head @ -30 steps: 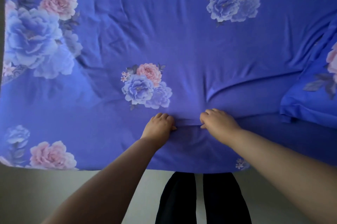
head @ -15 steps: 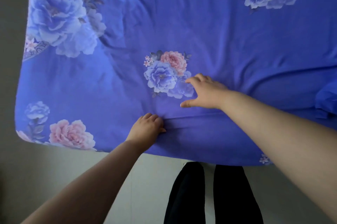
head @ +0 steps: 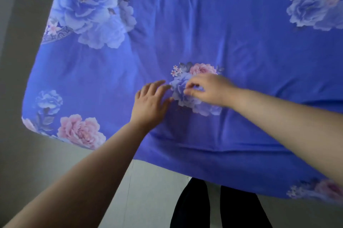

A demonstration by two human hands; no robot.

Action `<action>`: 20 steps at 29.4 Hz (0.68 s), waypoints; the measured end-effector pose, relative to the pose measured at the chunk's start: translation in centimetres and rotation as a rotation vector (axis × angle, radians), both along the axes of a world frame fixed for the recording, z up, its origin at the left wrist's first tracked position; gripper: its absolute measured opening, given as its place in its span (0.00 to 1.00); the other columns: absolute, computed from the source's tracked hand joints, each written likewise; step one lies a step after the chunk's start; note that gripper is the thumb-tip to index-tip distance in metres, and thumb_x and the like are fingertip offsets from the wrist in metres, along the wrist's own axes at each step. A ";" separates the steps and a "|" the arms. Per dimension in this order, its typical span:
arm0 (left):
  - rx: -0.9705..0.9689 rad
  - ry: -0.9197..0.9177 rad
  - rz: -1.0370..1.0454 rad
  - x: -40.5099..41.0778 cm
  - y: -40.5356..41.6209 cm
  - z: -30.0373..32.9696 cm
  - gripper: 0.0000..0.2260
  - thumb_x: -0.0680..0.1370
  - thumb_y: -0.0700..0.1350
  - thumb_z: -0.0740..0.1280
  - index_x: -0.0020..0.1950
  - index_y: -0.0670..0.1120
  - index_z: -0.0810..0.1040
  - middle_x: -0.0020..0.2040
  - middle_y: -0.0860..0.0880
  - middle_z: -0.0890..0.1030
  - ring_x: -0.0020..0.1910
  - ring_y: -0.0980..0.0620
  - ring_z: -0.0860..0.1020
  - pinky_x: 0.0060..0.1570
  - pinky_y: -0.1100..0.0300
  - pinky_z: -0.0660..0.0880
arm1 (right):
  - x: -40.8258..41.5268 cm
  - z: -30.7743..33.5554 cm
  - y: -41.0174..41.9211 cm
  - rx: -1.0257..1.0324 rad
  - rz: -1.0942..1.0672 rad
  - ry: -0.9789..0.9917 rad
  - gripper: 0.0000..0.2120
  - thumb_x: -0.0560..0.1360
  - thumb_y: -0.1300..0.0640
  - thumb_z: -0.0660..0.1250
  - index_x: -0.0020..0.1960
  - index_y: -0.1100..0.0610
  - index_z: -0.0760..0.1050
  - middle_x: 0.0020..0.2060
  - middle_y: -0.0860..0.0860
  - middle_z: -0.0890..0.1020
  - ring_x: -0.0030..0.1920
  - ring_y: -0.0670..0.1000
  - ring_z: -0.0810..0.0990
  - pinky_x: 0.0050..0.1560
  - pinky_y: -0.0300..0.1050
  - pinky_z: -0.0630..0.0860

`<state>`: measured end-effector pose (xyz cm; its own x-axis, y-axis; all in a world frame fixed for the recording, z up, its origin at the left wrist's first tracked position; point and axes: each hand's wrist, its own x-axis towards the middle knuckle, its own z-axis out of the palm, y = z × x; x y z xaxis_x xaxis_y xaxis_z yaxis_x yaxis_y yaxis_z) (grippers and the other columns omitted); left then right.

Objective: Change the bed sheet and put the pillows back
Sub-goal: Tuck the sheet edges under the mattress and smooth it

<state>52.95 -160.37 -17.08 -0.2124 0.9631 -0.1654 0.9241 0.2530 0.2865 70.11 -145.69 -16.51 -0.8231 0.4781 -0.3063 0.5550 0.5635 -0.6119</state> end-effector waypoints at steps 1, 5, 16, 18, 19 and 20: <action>-0.030 0.053 0.082 -2.0 0.4 -0.9 0.22 0.79 0.60 0.55 0.71 0.55 0.68 0.73 0.51 0.66 0.73 0.44 0.62 0.69 0.45 0.58 | -2.1 -0.8 2.6 0.051 -0.135 0.131 0.16 0.76 0.43 0.64 0.57 0.52 0.78 0.56 0.50 0.80 0.59 0.53 0.76 0.57 0.43 0.67; -0.275 0.133 0.572 -7.5 -5.8 -5.2 0.27 0.79 0.62 0.48 0.77 0.59 0.48 0.79 0.55 0.46 0.77 0.46 0.44 0.72 0.42 0.41 | -9.0 -5.1 8.3 0.134 -0.539 0.102 0.26 0.79 0.45 0.59 0.74 0.53 0.63 0.74 0.56 0.62 0.74 0.56 0.58 0.74 0.48 0.53; 0.106 0.117 0.899 -5.3 -12.7 -0.6 0.22 0.79 0.42 0.59 0.74 0.41 0.63 0.76 0.39 0.57 0.75 0.40 0.56 0.73 0.50 0.51 | 2.6 -0.8 -17.1 -0.178 0.941 0.259 0.21 0.80 0.43 0.53 0.56 0.54 0.80 0.52 0.50 0.83 0.50 0.55 0.82 0.46 0.49 0.79; 0.154 0.048 0.616 -3.8 -7.0 -0.8 0.23 0.79 0.43 0.58 0.75 0.45 0.63 0.77 0.42 0.57 0.76 0.42 0.55 0.73 0.50 0.49 | 1.7 -1.4 -9.3 0.168 0.497 0.499 0.19 0.80 0.49 0.56 0.55 0.58 0.82 0.53 0.53 0.83 0.50 0.56 0.83 0.51 0.49 0.79; 0.150 0.022 0.494 -2.8 -4.1 -1.0 0.24 0.79 0.45 0.57 0.75 0.47 0.62 0.77 0.43 0.57 0.76 0.43 0.55 0.73 0.50 0.49 | 1.3 -1.9 -4.2 0.358 0.291 0.450 0.19 0.80 0.50 0.57 0.57 0.60 0.80 0.56 0.55 0.82 0.53 0.57 0.82 0.57 0.52 0.76; 0.144 0.015 0.380 -1.9 -1.7 -1.2 0.24 0.79 0.48 0.57 0.75 0.49 0.61 0.77 0.45 0.58 0.76 0.44 0.55 0.73 0.50 0.50 | 0.9 -2.0 0.8 0.489 0.121 0.343 0.19 0.80 0.49 0.57 0.61 0.60 0.78 0.59 0.56 0.80 0.57 0.59 0.80 0.62 0.54 0.72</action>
